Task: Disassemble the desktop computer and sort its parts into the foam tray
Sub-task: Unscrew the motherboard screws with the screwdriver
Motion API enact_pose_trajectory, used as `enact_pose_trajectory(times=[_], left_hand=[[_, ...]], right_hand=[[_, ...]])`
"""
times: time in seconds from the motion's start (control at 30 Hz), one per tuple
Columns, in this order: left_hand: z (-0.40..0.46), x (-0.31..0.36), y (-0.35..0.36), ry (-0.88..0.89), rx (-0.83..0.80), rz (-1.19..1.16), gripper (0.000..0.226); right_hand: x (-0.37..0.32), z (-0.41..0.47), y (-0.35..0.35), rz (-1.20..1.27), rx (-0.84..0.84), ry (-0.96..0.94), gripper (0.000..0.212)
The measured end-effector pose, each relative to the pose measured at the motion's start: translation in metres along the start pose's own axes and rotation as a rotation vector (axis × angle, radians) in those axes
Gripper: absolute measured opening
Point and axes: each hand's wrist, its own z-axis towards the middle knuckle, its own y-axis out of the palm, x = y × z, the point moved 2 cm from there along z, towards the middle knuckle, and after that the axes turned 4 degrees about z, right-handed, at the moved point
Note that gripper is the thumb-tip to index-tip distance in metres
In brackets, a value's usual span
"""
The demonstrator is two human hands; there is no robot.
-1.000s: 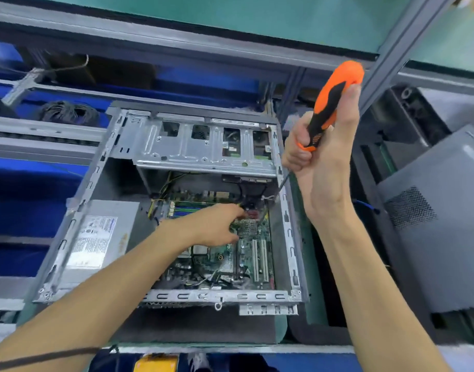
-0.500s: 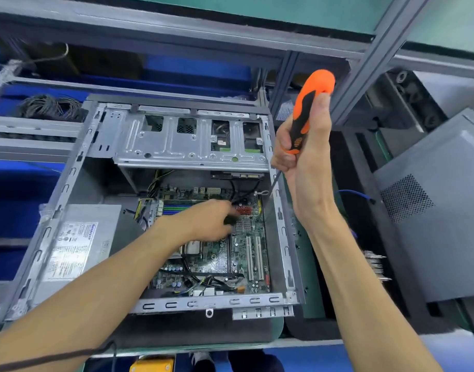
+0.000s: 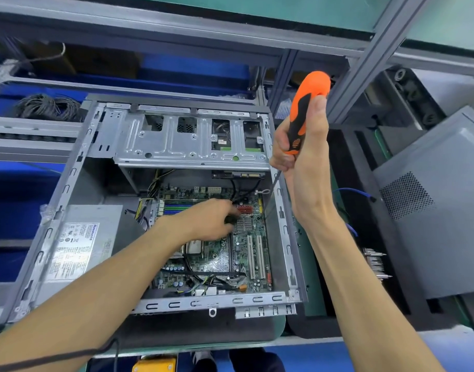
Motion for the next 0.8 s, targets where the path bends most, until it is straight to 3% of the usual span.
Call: enact_pose_trajectory(times=[0.8], left_hand=[[0.0018, -0.0038, 0.0031, 0.017, 0.010, -0.001, 0.048]], right_hand=[[-0.0013, -0.0012, -0.0011, 0.068, 0.018, -0.023, 0.056]])
